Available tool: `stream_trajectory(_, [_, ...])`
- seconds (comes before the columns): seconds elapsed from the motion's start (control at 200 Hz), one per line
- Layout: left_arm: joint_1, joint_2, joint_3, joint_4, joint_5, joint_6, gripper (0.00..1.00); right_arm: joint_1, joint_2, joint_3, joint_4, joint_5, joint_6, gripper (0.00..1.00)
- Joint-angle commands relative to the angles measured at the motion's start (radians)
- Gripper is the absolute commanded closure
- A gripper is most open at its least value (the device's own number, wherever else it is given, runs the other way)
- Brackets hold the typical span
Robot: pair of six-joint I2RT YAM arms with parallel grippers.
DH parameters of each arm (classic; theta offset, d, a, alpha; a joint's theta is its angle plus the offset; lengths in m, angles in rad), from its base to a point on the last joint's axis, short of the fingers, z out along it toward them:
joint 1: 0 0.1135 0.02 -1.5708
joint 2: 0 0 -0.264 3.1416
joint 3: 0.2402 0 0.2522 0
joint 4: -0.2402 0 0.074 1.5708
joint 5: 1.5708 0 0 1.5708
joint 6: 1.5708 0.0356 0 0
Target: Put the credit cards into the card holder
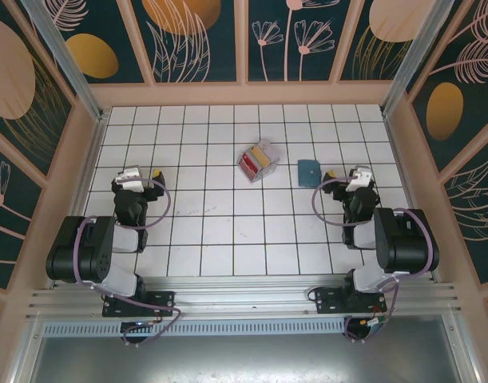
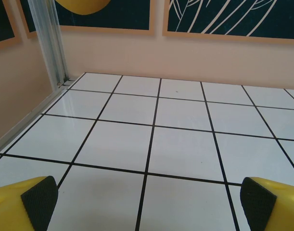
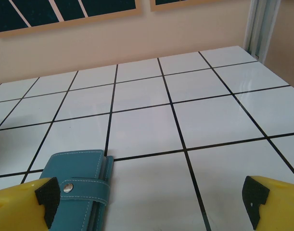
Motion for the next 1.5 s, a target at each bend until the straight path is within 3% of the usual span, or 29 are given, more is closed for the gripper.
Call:
stream_trajectory(0.0, [0.005,-0.008,0.009,0.013,0.005,0.011,0.01,-0.006,-0.004,0.016,0.010,-0.017,-0.011,0.01])
stream_trajectory(1.156, [0.005,-0.009,0.008,0.016,0.004,0.011,0.01,-0.005,-0.007,0.016,0.014,-0.010,-0.009,0.01])
stream_trajectory(1.226, [0.004,-0.017,0.010,0.008,-0.019,0.005,0.01,0.000,-0.077,0.049,-0.105,0.031,0.004,0.01])
stream_trajectory(1.331, [0.005,-0.090,0.085,-0.192,-0.070,-0.018,0.01,-0.012,-0.196,0.193,-0.483,0.060,0.084,0.01])
stream_trajectory(1.401, [0.005,-0.136,0.221,-0.516,-0.113,-0.073,0.01,-0.018,-0.214,0.289,-0.685,0.047,0.125,0.01])
stream_trajectory(1.491, [0.005,-0.122,0.394,-0.846,-0.126,-0.146,0.01,-0.045,-0.213,0.345,-0.798,-0.024,0.212,0.01])
